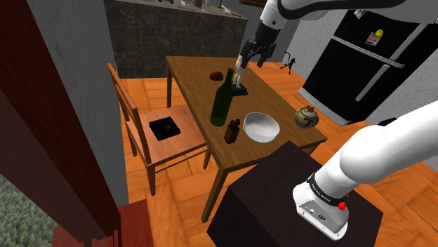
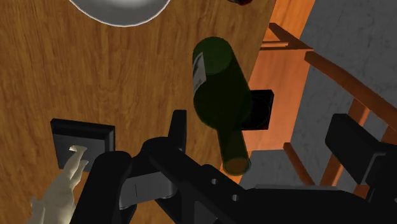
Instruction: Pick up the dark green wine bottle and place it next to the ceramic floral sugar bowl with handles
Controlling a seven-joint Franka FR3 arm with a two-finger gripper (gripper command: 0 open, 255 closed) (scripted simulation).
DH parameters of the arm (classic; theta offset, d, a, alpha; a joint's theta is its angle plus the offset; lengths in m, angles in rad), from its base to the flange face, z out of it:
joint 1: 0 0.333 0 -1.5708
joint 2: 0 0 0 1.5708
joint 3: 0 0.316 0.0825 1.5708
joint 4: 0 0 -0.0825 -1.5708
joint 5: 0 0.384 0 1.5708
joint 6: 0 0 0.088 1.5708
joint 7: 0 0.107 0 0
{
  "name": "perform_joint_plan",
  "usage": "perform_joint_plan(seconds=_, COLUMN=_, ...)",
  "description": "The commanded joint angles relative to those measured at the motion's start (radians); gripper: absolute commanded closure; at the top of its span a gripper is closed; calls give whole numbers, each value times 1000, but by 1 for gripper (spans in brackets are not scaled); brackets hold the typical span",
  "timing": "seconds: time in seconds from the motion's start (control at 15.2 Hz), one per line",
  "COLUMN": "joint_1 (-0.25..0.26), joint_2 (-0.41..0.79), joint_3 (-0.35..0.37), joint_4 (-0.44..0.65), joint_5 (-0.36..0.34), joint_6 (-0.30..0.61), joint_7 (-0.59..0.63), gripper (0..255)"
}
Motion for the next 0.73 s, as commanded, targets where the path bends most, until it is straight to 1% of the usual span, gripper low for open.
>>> perform_joint_plan(seconds=0.0, joint_1=-5, joint_2=79, joint_3=6, joint_4=38, joint_5=-12, joint_6=45, joint_7=20, gripper=0)
perform_joint_plan(seconds=0.4, joint_1=-12, joint_2=305, joint_3=20, joint_4=187, joint_5=-58, joint_6=126, joint_7=92, gripper=0)
perform_joint_plan(seconds=0.46, joint_1=-11, joint_2=324, joint_3=20, joint_4=202, joint_5=-62, joint_6=131, joint_7=98, gripper=0)
perform_joint_plan(seconds=0.66, joint_1=-11, joint_2=340, joint_3=20, joint_4=181, joint_5=-64, joint_6=169, joint_7=99, gripper=0)
